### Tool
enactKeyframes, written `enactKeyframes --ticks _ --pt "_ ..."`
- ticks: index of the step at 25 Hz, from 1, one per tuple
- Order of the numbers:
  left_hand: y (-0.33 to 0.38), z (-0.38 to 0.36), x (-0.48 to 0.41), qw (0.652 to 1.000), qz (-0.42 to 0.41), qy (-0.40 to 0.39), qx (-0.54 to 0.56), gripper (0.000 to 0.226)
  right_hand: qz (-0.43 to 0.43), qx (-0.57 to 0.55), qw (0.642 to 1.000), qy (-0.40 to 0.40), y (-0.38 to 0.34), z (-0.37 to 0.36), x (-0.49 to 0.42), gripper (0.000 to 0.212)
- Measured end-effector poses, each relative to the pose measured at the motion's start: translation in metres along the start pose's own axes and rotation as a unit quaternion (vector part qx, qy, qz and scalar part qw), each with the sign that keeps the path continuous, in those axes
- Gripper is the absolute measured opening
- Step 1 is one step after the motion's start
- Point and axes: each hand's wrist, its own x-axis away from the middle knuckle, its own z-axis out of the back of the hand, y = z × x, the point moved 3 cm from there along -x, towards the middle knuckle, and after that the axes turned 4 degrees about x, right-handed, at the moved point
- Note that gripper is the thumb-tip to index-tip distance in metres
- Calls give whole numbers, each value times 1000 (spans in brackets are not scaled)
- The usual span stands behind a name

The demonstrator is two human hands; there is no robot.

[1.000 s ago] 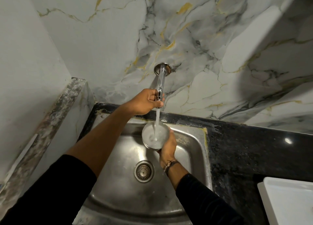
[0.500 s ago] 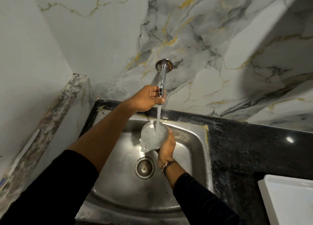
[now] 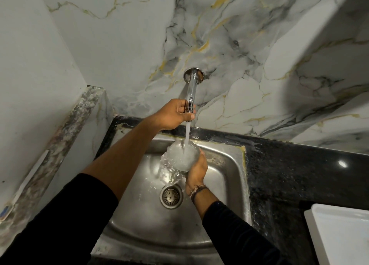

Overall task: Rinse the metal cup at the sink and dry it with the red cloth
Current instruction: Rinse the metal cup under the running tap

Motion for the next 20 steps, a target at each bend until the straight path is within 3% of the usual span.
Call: enactKeyframes --ticks 7,12,14,17,20 --pt "2 1 2 1000 6 -3 14 29 -27 -1 1000 -3 6 6 4 45" --pt "5 -3 8 999 14 29 15 27 41 8 999 -16 -13 -4 -1 38" --pt "10 -6 13 994 11 90 -53 22 112 99 988 -25 -24 4 -4 39" --pt "18 -17 23 932 -10 243 -267 37 242 285 927 -23 -44 20 -3 40" --pt "27 -28 27 882 -9 301 -362 44 359 441 821 -43 -65 31 5 50"
